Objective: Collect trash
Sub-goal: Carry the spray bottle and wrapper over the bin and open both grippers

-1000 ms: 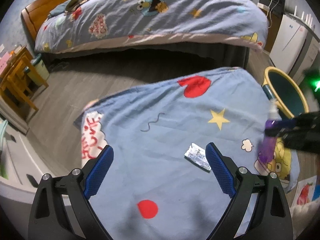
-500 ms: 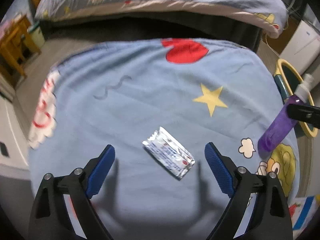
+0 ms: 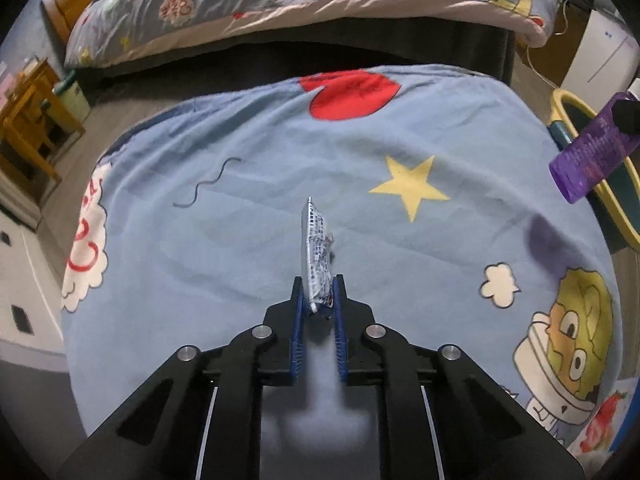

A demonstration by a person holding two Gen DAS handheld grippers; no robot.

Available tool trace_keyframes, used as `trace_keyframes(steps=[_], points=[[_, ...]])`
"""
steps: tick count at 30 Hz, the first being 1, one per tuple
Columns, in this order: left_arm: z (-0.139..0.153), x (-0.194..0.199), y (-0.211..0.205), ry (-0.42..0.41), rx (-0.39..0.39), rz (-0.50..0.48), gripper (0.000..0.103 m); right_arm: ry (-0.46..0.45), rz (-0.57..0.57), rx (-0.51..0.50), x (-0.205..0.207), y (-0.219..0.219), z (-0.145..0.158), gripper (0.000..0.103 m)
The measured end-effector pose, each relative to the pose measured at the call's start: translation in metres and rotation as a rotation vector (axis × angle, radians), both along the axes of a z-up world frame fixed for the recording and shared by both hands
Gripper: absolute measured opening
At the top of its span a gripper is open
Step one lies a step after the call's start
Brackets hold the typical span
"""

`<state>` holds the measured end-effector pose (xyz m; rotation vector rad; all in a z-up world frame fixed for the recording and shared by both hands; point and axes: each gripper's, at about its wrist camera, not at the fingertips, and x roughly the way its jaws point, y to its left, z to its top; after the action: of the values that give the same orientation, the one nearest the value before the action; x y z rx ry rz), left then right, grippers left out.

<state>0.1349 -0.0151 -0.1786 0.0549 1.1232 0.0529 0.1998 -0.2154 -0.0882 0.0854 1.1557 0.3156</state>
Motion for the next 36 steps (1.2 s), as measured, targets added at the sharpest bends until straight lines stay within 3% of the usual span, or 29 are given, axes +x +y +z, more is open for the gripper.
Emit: trace_keyframes(steps=[9, 19, 25, 31, 36], points=[[0.041, -0.001, -0.037, -0.114, -0.019, -0.127, 0.011, -0.065, -0.031, 0.004, -0.001, -0.033, 0.024, 0.033], [0.076, 0.011, -0.133, -0.185, -0.072, -0.355, 0.011, -0.143, -0.203, 0.009, 0.003, -0.132, 0.049, 0.033], [0.075, 0.028, -0.205, -0.176, -0.098, -0.505, 0.011, -0.127, -0.298, -0.026, 0.002, -0.188, 0.037, 0.033], [0.069, 0.049, -0.267, -0.177, -0.070, -0.626, 0.011, -0.061, -0.381, -0.010, 0.004, -0.235, 0.009, 0.033], [0.060, 0.069, -0.293, -0.178, -0.054, -0.657, 0.017, -0.026, -0.410, 0.033, 0.007, -0.252, -0.011, 0.034]])
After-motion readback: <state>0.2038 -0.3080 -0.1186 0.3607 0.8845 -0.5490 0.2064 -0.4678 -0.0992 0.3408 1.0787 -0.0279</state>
